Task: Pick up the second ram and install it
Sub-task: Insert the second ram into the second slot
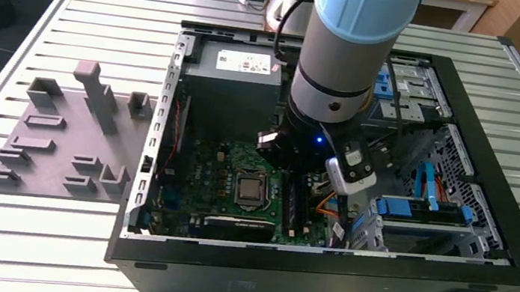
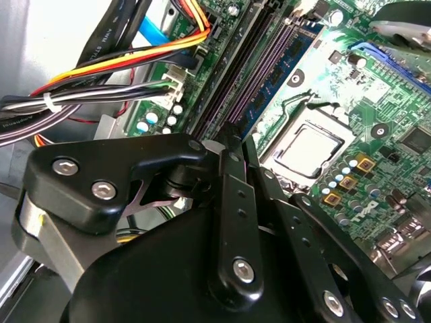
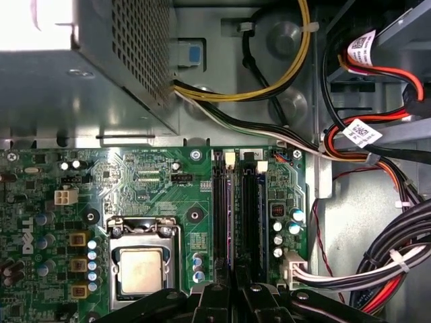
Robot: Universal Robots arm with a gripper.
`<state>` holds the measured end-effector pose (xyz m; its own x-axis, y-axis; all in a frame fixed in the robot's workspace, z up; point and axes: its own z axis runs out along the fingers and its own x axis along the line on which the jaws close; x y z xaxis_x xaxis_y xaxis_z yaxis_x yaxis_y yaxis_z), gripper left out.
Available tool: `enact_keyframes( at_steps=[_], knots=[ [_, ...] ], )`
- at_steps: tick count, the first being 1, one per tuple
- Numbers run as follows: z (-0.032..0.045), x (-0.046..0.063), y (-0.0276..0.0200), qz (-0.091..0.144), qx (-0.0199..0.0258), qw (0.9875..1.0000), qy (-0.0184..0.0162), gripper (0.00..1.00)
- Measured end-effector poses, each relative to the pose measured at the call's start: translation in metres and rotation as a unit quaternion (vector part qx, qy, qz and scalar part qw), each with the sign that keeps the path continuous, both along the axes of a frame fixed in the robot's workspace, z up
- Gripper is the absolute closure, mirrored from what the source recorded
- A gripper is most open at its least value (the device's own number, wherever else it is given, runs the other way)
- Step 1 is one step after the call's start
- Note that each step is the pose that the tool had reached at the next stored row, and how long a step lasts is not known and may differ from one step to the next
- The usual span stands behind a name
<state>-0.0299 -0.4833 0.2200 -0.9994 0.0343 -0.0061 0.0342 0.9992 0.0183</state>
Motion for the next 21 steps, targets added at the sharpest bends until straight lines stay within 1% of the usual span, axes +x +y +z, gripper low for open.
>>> enact_keyframes(
  at_steps=[16,21],
  knots=[
    [-0.0031,0.0012,0.0,-0.001,0.0001,1.0,0.0,0.86],
    [-0.0052,0.0014,0.0,-0.001,0.0001,1.0,0.0,0.86]
  ],
)
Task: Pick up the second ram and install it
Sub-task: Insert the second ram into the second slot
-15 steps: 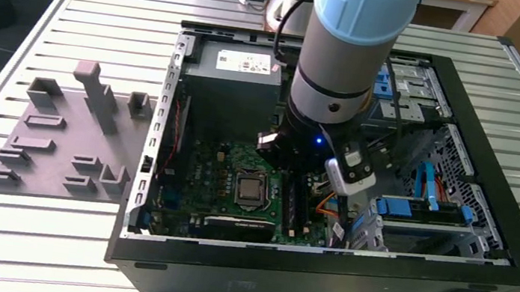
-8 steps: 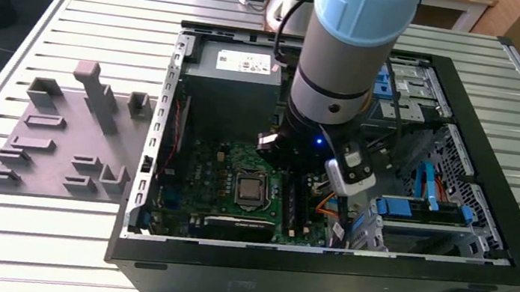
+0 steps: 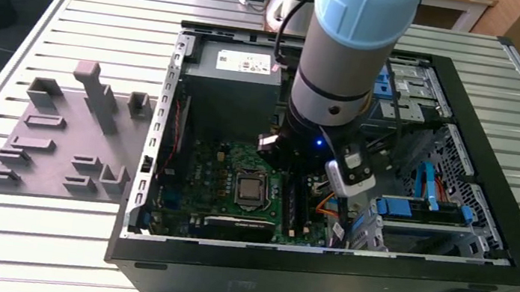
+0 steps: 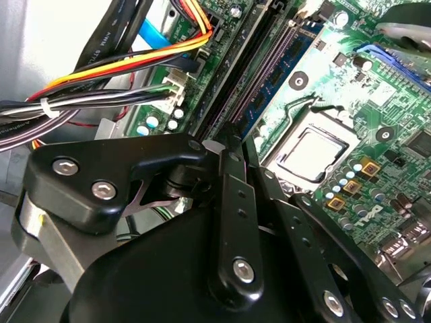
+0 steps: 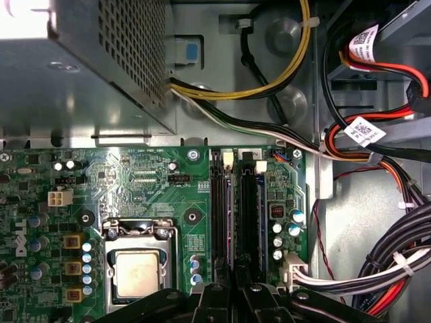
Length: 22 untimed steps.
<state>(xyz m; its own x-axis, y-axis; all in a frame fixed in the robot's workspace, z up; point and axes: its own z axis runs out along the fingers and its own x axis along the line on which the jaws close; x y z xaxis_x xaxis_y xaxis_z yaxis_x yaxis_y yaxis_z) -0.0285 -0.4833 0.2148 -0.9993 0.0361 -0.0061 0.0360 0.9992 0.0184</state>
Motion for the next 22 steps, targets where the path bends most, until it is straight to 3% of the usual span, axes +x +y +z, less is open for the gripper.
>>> enact_keyframes(
  at_steps=[9,22],
  knots=[
    [-0.0016,0.0,0.0,0.0,0.0,1.0,0.0002,0.86],
    [-0.0015,0.0008,0.0003,0.008,-0.0001,1.0,0.0033,0.86]
  ],
)
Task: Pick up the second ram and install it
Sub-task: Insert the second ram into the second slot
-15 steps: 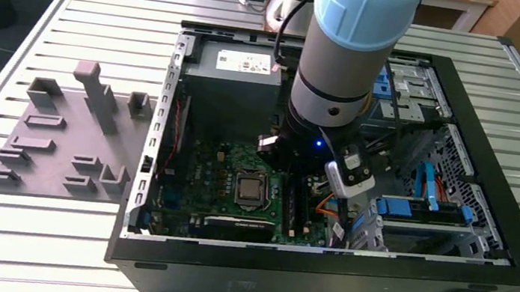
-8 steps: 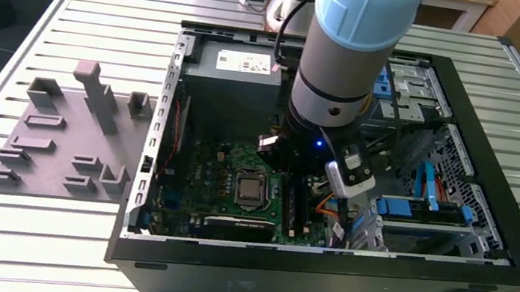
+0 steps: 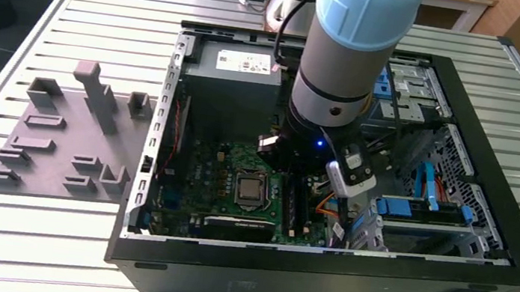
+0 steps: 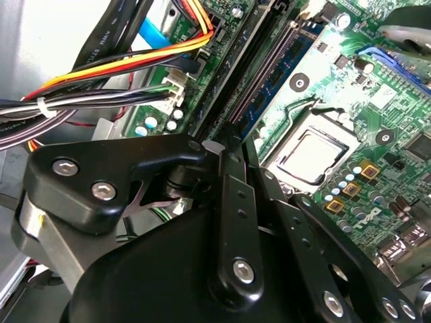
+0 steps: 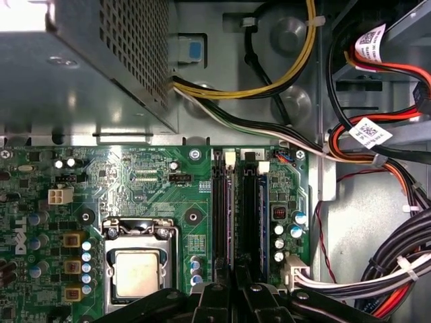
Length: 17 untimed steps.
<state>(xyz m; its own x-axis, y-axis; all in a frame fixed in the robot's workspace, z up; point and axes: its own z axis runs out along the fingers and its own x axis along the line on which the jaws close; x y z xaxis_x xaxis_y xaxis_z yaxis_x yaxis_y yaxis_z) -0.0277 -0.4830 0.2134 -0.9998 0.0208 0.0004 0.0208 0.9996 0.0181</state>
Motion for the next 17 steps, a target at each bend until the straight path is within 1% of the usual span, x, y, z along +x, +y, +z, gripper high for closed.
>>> enact_keyframes(
  at_steps=[11,14,17],
  knots=[
    [-0.0018,0.0,0.0009,0.003,-0.0002,1.0,0.0006,0.86],
    [-0.002,0.0001,0.001,0.005,-0.0017,1.0,0.0009,0.86],
    [-0.0018,0.0002,0.001,0.007,-0.0041,1.0,0.0008,0.86]
  ],
)
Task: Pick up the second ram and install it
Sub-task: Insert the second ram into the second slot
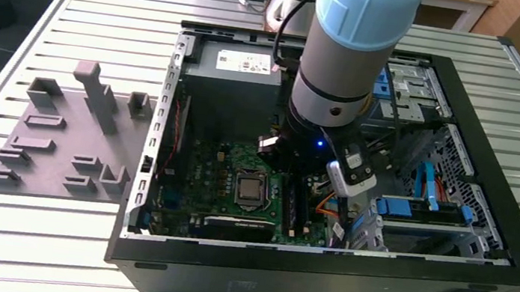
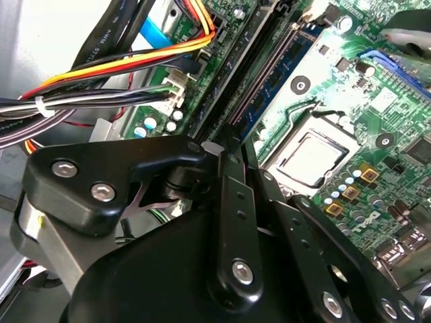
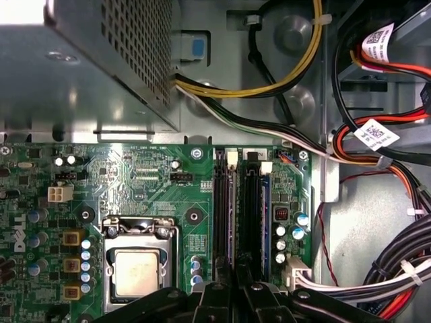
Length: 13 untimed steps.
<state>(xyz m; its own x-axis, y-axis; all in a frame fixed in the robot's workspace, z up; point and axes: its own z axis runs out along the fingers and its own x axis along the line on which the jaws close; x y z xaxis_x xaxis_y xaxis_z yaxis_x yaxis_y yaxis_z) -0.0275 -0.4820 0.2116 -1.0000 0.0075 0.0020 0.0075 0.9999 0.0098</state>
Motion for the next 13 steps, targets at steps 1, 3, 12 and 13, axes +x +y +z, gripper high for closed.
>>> enact_keyframes(
  at_steps=[1,3,12,13],
  knots=[
    [0.0,0.0,0.0,0.0,-0.0007,1.0,0.0,0.86],
    [0.0002,-0.0001,-0.0001,0.001,-0.0021,1.0,0.0001,0.86],
    [-0.0024,0.0001,-0.0001,0.004,-0.0025,1.0,0.0005,0.86],
    [-0.0032,0.0001,-0.0001,0.004,-0.0024,1.0,0.0005,0.86]
  ],
)
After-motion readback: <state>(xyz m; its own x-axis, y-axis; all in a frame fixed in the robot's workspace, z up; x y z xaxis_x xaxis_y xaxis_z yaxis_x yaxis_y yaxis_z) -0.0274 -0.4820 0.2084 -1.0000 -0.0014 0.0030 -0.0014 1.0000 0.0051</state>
